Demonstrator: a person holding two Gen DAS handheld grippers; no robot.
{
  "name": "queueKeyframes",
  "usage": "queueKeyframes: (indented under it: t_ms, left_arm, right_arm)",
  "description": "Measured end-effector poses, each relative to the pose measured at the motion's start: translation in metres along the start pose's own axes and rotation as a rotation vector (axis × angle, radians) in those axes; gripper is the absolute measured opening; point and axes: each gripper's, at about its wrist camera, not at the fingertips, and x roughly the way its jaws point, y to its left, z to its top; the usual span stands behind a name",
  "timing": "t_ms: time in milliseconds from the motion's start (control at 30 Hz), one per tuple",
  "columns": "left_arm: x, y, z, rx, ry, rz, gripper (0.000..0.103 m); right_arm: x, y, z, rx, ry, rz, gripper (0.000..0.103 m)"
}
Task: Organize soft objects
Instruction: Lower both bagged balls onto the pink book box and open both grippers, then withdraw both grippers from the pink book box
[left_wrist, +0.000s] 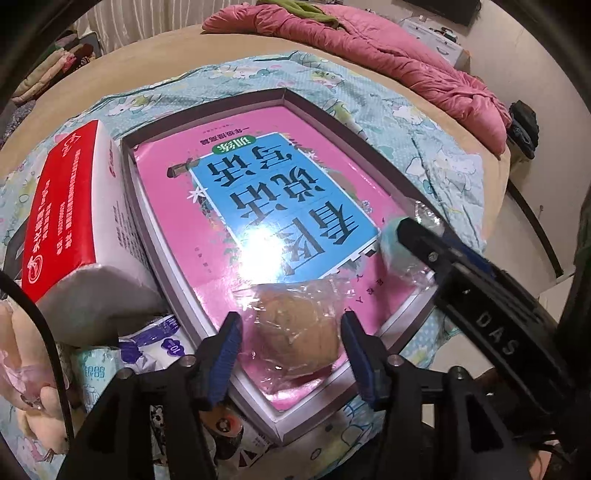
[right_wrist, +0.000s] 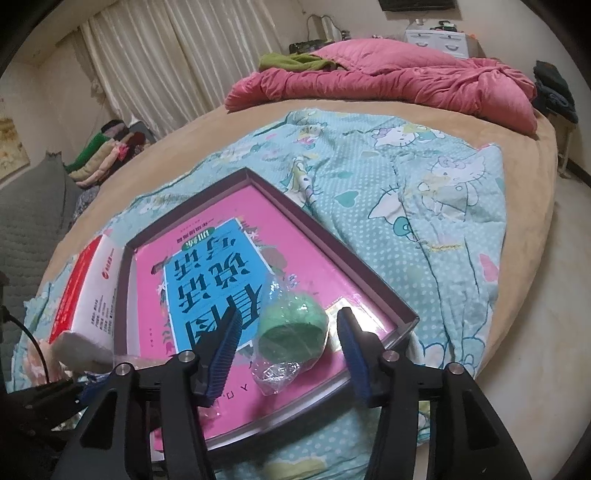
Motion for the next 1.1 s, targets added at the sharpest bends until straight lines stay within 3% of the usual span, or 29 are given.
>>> queueKeyframes:
  t_ms: [200, 600, 733, 1100]
  left_arm:
    - [-0.004, 0.002, -0.002, -0.006, -0.008, 0.006, 0.065]
    - [-0.026, 0.004, -0.011, -0.022, -0.052, 0.017, 0.067]
    - [-0.042, 0.004, -0.013, -0.039, -0.089, 0.01, 0.077]
    - [-0.08, 0.022, -0.029, -0.088, -0.153, 0.073, 0.078]
  right_arm:
    - [-0.008, -0.004, 0.002, 0.024, -0.041, -0.006, 0.064]
    - [-0.021, -0.005, 0.004, 0.034, -0.101, -0.011, 0.075]
    - [-0.026, -0.005, 0.004, 0.031, -0.12, -0.009, 0.076]
    - [-0.048, 0.006, 0.003, -0.017, -0.179, -0.016, 0.078]
